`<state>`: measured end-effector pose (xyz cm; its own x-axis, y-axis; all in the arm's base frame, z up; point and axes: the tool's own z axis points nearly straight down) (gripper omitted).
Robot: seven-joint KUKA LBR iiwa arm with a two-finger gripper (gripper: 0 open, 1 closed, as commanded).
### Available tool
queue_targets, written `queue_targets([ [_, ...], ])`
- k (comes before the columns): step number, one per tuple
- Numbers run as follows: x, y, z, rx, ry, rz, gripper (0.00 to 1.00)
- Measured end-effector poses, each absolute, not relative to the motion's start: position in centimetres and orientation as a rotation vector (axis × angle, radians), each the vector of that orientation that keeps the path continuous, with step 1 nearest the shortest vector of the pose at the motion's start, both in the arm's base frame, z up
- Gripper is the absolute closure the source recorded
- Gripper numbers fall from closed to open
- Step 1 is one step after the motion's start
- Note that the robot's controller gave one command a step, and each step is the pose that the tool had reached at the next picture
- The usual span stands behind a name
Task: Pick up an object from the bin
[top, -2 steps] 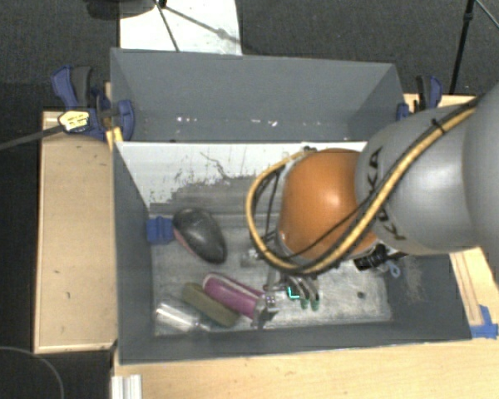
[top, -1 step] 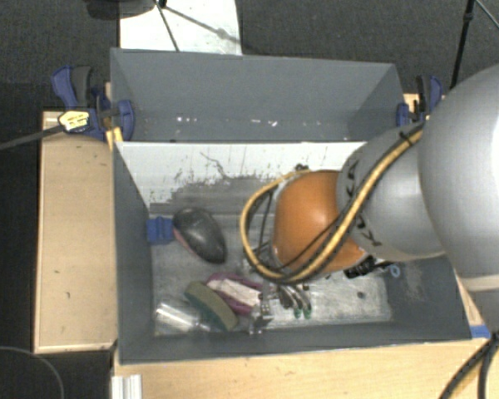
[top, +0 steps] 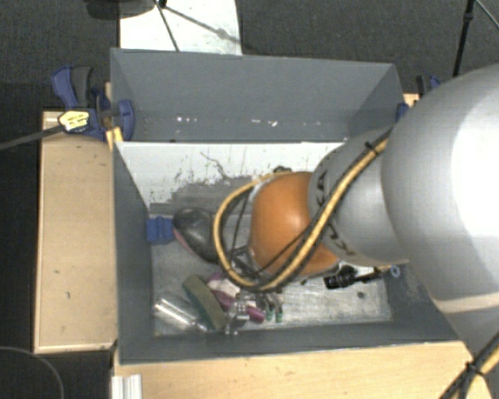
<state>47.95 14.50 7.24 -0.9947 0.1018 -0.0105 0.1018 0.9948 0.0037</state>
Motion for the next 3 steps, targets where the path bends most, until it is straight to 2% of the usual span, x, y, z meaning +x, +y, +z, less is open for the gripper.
queue_targets([
  [1, 48.2, 14.4, 7.4, 0.169, 3.120, 0.006, 1.00],
  [2, 48.7, 15.5, 21.4, 0.205, 3.127, 0.006, 1.00],
  [3, 48.6, 15.4, 21.0, 0.205, 3.135, 0.000, 1.00],
])
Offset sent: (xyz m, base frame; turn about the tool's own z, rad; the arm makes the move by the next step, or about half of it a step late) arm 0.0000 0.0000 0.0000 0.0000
